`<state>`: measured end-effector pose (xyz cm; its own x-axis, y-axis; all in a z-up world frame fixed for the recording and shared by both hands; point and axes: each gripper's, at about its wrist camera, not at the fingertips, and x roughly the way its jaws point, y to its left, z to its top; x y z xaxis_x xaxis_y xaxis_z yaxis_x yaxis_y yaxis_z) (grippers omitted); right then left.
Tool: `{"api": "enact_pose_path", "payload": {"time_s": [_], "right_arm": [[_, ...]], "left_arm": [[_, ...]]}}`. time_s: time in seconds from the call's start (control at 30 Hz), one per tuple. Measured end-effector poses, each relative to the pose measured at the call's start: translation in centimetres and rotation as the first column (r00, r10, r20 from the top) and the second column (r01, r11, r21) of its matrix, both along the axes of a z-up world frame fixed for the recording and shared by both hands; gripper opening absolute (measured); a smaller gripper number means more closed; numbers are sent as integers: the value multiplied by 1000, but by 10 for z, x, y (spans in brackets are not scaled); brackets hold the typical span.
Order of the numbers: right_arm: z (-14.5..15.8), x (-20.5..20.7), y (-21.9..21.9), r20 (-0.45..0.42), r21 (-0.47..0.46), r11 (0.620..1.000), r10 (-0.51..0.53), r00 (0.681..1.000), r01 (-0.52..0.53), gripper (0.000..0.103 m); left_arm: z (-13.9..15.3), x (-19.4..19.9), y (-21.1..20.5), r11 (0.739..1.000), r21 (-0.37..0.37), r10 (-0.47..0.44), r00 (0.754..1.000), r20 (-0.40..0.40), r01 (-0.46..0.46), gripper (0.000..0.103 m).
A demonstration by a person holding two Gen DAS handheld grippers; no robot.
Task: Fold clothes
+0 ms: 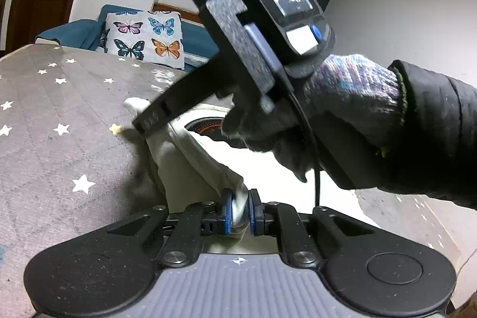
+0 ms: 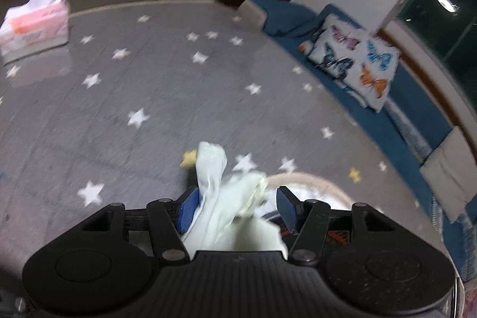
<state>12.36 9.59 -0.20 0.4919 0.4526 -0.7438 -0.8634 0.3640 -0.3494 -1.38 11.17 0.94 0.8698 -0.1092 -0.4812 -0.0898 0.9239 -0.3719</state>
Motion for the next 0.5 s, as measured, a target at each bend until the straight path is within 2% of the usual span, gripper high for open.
{"api": "enact_pose_path", "payload": {"time_s": [0.07, 0.3, 0.43, 0.5], "right_arm": [[4, 4, 0, 9, 40, 999, -23, 1000, 23, 57], [41, 37, -29, -154, 255, 960, -76, 985, 114, 57], [40, 50, -43, -245, 242, 962, -66, 967, 127, 53], [26, 48, -39, -256, 197, 974, -56, 965, 109, 48]], "left_arm": [[0, -1, 4, 1000, -5, 4, 1000, 0, -4, 12], [2, -23, 28, 996, -19, 82, 997, -7, -82, 12], [0, -50, 50, 984, -20, 176, 983, -43, -177, 12], [-4, -62, 59, 976, -15, 216, 973, -75, -218, 12]]}}
